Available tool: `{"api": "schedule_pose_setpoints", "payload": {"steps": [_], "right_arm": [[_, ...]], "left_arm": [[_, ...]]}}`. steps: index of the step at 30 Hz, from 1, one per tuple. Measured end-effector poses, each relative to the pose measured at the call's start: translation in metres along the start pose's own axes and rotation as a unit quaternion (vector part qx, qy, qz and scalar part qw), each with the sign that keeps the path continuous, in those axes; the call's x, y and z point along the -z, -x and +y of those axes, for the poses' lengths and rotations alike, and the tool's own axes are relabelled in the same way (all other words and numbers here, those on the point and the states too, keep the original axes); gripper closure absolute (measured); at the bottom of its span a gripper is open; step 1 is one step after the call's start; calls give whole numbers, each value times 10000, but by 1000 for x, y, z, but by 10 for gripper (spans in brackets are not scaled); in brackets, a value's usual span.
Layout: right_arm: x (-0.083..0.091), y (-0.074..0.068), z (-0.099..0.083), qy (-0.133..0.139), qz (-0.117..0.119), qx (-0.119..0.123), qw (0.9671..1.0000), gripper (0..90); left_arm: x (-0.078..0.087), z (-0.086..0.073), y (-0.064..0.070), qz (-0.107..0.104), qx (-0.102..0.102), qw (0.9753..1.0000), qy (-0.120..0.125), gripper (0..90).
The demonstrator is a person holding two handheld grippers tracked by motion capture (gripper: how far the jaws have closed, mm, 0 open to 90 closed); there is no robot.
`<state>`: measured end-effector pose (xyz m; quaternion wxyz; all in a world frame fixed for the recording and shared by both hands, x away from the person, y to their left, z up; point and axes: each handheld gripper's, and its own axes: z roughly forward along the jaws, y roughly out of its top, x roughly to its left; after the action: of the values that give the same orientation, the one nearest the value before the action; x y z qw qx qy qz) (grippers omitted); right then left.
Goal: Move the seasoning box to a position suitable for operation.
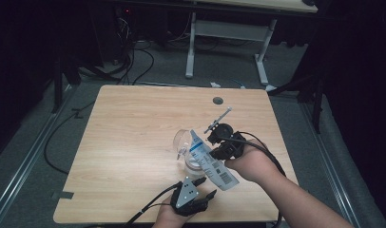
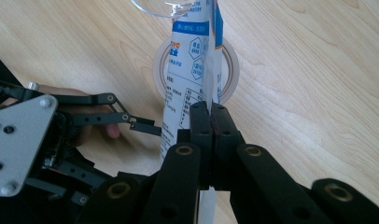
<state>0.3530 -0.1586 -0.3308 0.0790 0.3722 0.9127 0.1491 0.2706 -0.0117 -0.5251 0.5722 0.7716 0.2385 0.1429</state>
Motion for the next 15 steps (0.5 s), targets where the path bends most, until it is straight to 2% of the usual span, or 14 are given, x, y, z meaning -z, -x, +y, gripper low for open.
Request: {"api": "schedule_pose_setpoints", "payload": {"steps": [8, 15], "right_arm": [[1, 0, -2, 19, 8, -11, 10000, 899], [3, 1, -3, 68, 0, -36, 10000, 899]], "left_arm": [[13, -3, -11, 140, -34, 9999, -13, 458], [28, -8, -29, 350, 75, 9994, 32, 459]]}}
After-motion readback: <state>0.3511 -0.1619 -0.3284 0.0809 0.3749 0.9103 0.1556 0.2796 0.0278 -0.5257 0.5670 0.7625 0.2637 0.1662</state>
